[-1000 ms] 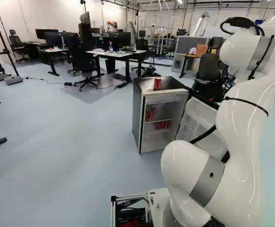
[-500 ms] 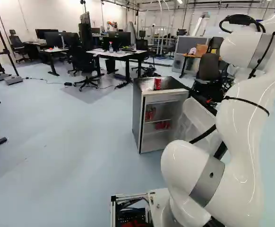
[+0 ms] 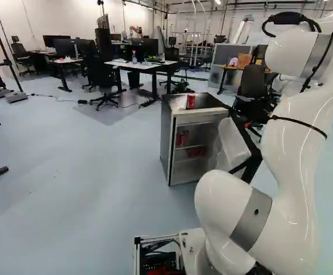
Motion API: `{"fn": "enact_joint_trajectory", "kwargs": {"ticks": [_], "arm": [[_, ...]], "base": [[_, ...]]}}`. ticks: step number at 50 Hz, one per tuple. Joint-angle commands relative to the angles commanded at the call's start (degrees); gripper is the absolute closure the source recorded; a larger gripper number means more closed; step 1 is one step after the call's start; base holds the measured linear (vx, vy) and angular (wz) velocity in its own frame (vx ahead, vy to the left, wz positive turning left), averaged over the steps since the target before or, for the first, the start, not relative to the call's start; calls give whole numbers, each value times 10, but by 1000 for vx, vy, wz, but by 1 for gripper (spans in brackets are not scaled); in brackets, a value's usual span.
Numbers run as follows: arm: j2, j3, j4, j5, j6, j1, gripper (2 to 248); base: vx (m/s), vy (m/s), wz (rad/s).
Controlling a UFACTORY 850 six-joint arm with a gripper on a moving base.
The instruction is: Grab a drink from the fridge
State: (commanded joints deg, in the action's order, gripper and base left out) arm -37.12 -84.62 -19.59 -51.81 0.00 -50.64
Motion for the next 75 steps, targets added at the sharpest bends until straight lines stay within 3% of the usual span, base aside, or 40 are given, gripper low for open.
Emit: {"fn": "enact_joint_trajectory", "kwargs": {"ticks": [34,53,75], "arm": [[50,81,16,-19,0,28,3],[76,124,87,-19,0,53,3],[102,166,202,-19,0,92,3]], "base": [[0,0,0],[0,0,0],[0,0,0]]}}
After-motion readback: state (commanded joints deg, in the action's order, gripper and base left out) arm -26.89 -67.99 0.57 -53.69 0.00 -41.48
